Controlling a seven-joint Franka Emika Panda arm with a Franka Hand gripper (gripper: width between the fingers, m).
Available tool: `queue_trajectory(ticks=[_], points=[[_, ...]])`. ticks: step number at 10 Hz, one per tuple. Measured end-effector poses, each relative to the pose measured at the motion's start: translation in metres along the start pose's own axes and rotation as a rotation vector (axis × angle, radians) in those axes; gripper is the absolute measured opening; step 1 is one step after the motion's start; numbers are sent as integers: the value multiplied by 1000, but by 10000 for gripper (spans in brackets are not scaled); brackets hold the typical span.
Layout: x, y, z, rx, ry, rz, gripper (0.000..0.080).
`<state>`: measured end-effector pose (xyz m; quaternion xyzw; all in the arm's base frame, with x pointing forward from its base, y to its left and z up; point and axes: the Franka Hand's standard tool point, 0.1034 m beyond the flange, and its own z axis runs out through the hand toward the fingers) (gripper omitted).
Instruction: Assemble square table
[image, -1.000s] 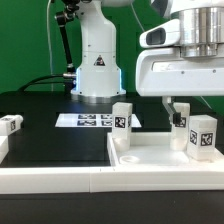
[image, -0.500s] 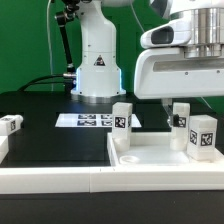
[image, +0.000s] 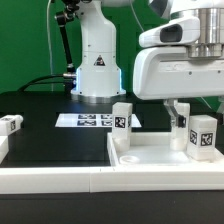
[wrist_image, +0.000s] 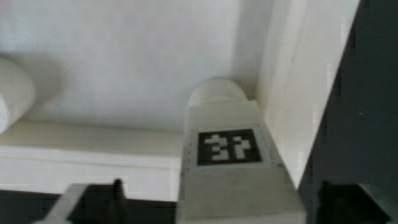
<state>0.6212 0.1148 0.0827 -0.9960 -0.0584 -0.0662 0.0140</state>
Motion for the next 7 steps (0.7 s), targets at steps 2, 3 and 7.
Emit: queue_trajectory(ticks=[2,3,7], points=[[0,0,0,0,0,30,385],[0,0,0,3,0,70,290],[0,-1,0,9,-2,406,290]])
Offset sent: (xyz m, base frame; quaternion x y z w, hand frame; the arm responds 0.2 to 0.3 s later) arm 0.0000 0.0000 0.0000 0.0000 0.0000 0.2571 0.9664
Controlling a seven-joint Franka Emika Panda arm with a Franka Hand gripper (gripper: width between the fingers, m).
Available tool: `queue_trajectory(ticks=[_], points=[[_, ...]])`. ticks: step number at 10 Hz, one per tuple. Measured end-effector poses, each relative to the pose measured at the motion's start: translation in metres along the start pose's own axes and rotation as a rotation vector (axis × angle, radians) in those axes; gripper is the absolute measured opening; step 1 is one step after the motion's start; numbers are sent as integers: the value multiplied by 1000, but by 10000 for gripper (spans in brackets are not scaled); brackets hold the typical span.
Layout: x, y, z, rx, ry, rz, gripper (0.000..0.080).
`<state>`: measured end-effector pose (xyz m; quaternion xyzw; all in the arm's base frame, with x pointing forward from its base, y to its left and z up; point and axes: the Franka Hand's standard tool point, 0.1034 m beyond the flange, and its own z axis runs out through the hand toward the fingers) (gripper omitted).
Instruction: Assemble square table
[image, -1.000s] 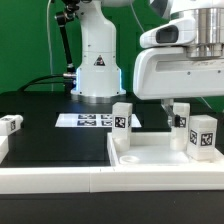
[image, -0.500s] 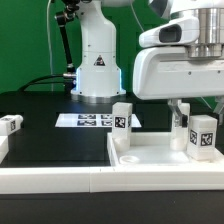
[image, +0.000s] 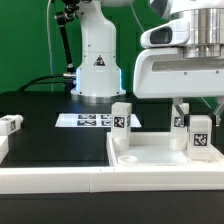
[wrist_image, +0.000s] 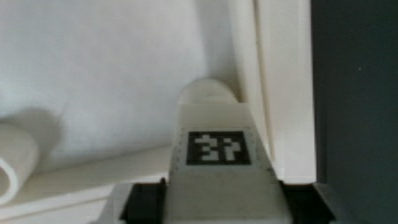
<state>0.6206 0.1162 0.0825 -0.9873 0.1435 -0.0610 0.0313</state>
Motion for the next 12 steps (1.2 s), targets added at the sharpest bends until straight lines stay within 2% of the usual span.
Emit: queue_trajectory(ticks=[4,9,12], points=[[-2,-2,1,8,11,347,290],[-3,-4,1,41,-2,782,290],[-4,-8,1,47,-12,1031,290]])
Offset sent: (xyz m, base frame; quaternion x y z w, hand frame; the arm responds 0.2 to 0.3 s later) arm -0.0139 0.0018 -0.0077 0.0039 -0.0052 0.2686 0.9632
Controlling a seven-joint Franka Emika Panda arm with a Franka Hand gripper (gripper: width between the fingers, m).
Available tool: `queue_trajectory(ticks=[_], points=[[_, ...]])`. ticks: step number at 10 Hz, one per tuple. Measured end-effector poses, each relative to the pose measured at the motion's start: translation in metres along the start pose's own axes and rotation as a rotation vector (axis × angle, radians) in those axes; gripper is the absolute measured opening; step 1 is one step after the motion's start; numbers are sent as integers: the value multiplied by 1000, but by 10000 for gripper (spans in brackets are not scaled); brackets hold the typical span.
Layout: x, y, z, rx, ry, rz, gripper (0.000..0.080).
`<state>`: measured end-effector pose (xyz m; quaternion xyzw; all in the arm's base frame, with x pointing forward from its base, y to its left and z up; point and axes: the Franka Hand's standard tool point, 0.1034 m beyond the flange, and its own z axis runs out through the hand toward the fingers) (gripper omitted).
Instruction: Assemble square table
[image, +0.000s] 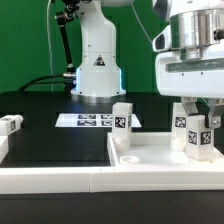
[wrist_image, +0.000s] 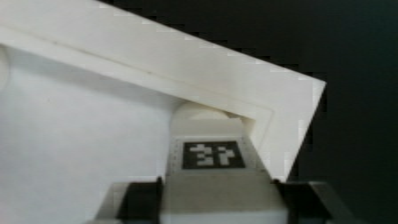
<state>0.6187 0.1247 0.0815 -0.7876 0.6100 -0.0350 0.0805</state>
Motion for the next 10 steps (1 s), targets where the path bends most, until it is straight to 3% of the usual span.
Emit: queue_trajectory(ticks=[5,6,7,8,9,10], points=[[0,-1,0,6,-6,111,290],[0,-1,0,5,-6,72,365],[-1,0,1,1,-6,33,365],[-2,1,1,-5,-8,-44,564],[-3,1,1,-6,-10,-119,622],[-3,1,1,-6,-10,-214,622]])
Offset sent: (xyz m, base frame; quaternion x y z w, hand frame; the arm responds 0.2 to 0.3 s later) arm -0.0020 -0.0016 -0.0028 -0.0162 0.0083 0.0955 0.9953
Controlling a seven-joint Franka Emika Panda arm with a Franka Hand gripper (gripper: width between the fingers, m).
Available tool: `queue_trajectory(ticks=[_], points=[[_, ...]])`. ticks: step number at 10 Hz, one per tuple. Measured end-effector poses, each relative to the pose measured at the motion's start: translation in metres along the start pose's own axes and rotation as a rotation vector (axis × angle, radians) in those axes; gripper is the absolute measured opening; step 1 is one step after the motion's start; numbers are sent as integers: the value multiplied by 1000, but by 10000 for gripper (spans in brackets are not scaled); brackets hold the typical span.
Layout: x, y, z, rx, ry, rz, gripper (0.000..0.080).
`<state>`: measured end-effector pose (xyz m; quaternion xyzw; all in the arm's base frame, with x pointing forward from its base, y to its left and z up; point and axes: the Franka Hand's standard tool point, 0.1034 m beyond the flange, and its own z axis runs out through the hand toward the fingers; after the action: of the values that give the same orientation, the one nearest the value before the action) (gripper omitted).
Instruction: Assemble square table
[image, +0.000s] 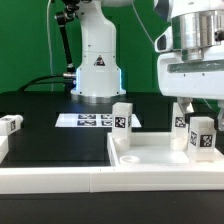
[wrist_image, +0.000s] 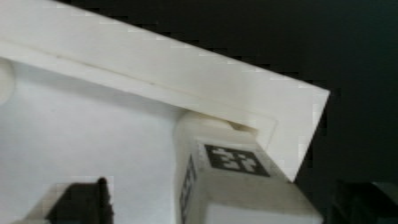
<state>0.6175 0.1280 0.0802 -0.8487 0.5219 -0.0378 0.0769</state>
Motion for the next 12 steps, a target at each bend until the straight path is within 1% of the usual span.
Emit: queue_trajectory(ticks=[1,2,4,7,9,10,12], points=[[-1,0,0,-1,1,-93,645],[0,0,1,-1,1,-156,645],[3,1,1,-2,2,-365,649],[2,1,1,-7,7,-545,649],[5,1,1,-13,11,-717,649],[4,1,1,-13,11,-742,649],[6,1,1,-26,18,-908,649]])
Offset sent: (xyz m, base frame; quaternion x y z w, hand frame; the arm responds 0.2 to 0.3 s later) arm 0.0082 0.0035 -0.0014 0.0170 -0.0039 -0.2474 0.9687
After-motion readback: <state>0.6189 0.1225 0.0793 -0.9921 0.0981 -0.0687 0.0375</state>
